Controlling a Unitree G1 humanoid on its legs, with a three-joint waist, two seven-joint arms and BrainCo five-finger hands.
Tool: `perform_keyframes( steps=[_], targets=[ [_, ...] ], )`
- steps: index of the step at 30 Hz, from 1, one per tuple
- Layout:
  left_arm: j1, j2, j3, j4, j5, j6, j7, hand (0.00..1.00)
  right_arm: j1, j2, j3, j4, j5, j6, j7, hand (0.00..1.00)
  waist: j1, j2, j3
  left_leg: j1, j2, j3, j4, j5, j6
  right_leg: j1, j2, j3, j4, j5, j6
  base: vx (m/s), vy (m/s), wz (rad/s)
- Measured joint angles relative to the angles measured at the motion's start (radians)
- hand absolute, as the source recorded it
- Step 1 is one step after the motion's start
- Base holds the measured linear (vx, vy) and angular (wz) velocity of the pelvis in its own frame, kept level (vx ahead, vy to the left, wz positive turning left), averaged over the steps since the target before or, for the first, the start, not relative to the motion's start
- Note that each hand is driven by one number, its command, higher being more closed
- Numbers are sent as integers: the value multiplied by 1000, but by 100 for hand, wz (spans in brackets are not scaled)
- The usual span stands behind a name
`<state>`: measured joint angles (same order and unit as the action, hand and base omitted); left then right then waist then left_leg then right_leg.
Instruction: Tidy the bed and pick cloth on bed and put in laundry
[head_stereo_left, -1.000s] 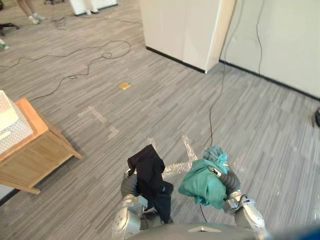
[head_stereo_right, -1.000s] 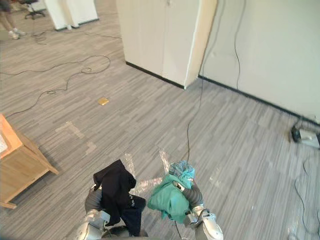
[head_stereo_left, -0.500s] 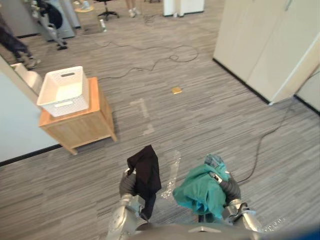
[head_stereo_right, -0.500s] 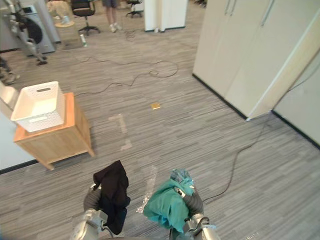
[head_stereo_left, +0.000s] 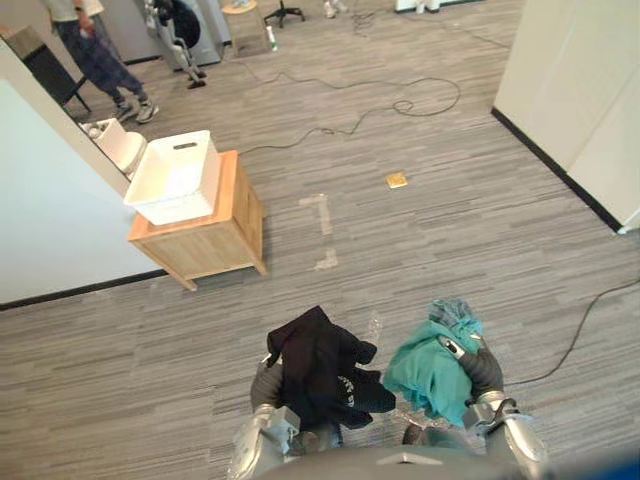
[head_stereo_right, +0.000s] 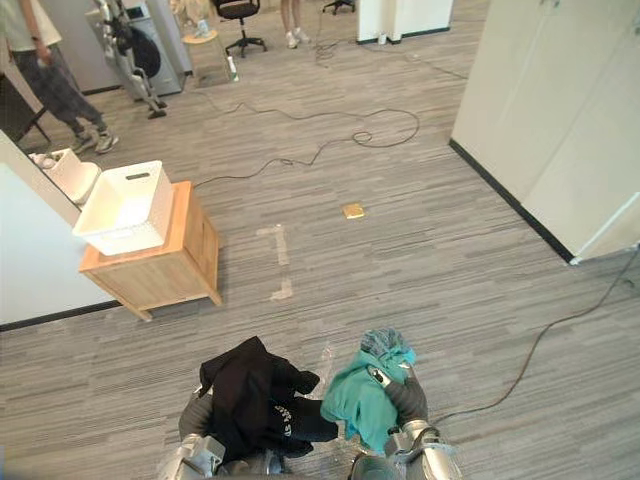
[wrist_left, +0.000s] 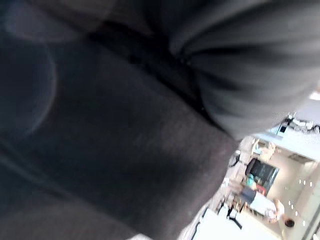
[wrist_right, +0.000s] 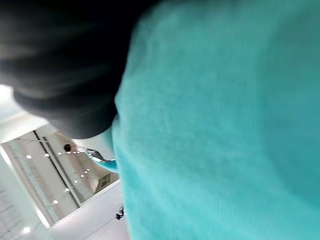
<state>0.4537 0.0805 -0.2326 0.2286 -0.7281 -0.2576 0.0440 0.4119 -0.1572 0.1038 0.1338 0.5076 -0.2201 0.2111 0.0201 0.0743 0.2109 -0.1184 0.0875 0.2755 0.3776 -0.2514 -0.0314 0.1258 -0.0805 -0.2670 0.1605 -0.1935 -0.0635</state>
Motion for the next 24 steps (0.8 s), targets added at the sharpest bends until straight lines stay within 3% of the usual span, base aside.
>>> perform_keyframes(
  steps=[1,3,5,7,11,12,13,15,18,21,23,24],
  targets=[
    [3,0,1,0,-2,4,1,100,0,-4,-1,0,0,3,0,100,0,0,0,3,-2,10,-53,24,-2,18,-4,-3,-9,-3,13,300,101,0],
    [5,-1,0,1,-4,15,6,100,12,-12,-21,2,0,12,0,100,0,-1,0,13,6,59,-185,133,-8,93,-20,-15,-45,-13,75,430,199,4],
    [6,0,2,1,-4,15,6,100,21,-22,-28,8,-1,12,1,100,0,-8,-5,36,5,109,-176,215,27,143,-44,-16,-55,-40,121,404,229,6],
    [-14,0,20,12,-3,11,4,100,13,-18,-35,26,-1,18,1,100,4,-36,-14,20,-19,140,-96,158,95,158,-93,-16,-47,-52,161,433,232,0],
    [-50,7,46,32,13,7,0,100,14,10,-29,26,-3,31,2,100,28,-99,-17,36,-60,152,-35,43,113,144,-156,-15,72,-62,225,369,191,6],
    [-47,11,46,34,34,7,-1,100,18,22,-32,26,-3,32,2,100,29,-118,-19,71,-78,151,-42,20,112,91,-196,-11,240,-74,244,405,189,7],
    [-42,21,46,34,56,6,-1,100,17,37,-29,31,-2,31,2,100,30,-136,-19,117,-103,145,-68,4,115,-11,-253,9,496,-59,239,389,179,5],
    [-38,35,43,34,86,4,3,100,20,50,-16,51,-3,30,5,100,16,-145,-25,181,-124,127,-109,-9,114,-143,-287,48,765,-74,232,316,100,23],
    [-52,69,46,34,90,-20,8,100,37,60,-17,52,-4,26,23,100,-16,-143,-24,283,-121,75,-166,-10,112,-268,-257,44,790,-109,191,314,55,48],
    [-106,81,43,54,86,-15,7,100,49,61,-17,53,-3,24,25,100,-48,-120,-10,334,-81,-3,-166,-22,94,-337,-176,46,592,-122,182,303,-77,78],
    [-128,85,43,72,87,-6,6,100,60,61,-10,53,-2,24,23,100,-63,-112,-7,347,-48,-54,-166,-43,67,-364,-121,69,422,-70,173,282,-199,90],
    [-140,89,41,72,88,5,2,100,61,62,-6,52,1,23,22,100,-67,-114,-6,350,-28,-81,-161,-69,41,-373,-95,95,280,0,175,211,-206,62]
  ],
)
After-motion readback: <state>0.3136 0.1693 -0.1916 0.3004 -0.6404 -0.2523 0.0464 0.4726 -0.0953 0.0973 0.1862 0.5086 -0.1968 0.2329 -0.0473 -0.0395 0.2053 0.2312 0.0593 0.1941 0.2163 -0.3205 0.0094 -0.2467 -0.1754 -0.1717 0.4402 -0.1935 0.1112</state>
